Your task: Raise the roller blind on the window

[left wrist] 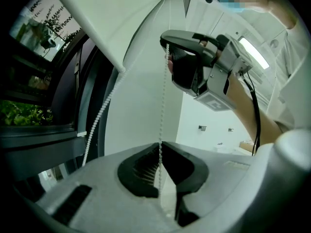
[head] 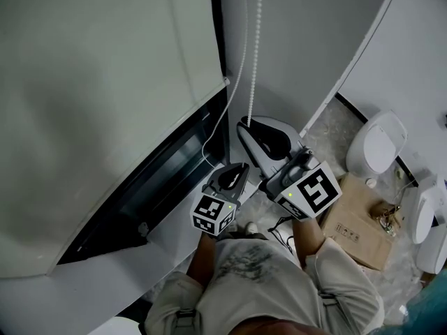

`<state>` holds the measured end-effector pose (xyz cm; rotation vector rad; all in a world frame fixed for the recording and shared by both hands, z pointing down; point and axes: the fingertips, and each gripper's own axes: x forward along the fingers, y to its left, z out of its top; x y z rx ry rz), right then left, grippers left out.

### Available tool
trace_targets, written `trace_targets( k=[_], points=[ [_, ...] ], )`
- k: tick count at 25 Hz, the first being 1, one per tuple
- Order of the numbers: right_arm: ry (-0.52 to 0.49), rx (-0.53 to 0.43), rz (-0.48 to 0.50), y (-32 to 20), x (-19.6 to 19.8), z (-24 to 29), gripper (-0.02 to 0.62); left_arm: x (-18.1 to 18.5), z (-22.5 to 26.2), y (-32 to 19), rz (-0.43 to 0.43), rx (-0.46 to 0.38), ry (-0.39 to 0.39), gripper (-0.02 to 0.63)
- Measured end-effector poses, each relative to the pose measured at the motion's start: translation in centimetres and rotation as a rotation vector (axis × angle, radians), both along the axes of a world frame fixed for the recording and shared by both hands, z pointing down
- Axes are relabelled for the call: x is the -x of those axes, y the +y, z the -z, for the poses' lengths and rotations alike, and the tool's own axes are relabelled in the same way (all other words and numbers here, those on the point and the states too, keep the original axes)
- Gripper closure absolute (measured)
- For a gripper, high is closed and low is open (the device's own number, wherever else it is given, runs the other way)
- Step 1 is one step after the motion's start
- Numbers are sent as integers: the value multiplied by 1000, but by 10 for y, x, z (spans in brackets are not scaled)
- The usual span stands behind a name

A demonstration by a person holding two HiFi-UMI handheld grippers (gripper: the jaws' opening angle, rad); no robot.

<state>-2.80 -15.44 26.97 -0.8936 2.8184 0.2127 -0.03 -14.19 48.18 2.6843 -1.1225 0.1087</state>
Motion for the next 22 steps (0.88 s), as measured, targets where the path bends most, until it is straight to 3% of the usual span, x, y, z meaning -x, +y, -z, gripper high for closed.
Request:
trace_targets(
  k=[12,22],
  points=[
    [60,14,-61,0,5,-4,572,4,-7,-1,12,12,10,583],
    [121,67,-82,1,4,-48,572,8,-46,7,15,72,22,583]
  ],
)
